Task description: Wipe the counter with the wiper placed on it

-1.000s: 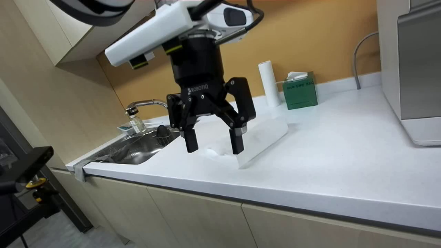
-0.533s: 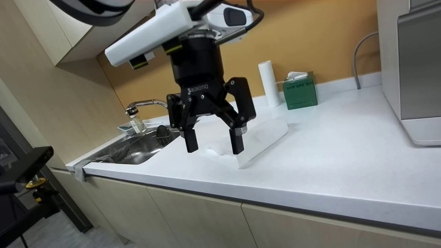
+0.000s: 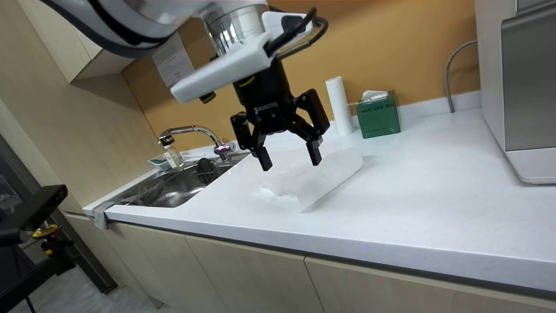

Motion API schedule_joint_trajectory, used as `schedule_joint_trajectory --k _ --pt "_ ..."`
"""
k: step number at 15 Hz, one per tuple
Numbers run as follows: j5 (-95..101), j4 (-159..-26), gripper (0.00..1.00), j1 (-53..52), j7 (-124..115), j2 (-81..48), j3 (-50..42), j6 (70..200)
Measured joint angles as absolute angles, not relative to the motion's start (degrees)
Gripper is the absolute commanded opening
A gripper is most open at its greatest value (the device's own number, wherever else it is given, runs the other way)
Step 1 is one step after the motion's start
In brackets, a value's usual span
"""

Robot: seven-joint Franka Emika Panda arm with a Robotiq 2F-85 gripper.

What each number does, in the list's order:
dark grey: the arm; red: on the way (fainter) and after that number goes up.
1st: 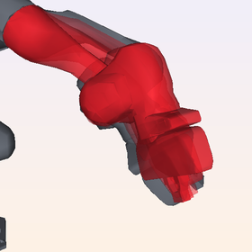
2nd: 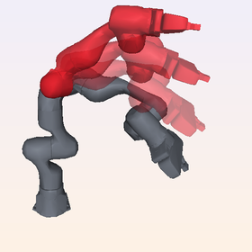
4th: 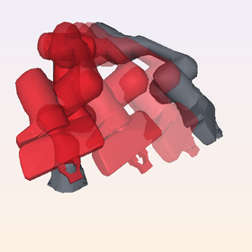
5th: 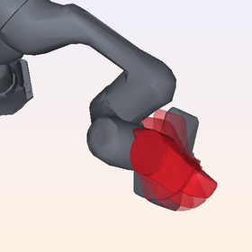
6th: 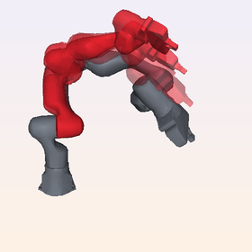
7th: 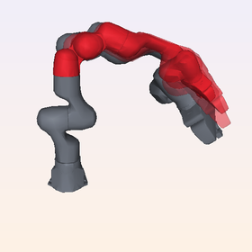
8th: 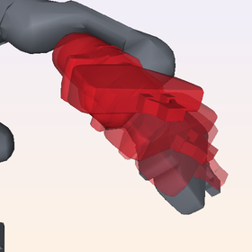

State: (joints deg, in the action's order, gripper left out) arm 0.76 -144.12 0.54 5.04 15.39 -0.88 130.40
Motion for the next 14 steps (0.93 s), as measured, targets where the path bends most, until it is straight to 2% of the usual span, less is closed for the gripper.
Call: schedule_joint_trajectory --k 5,14 --pt "0.57 -137.84 1.00 -0.87 4.06 4.29 1.48 141.23" --pt "0.24 -137.73 1.00 -1.06 4.55 3.53 1.47 142.35"
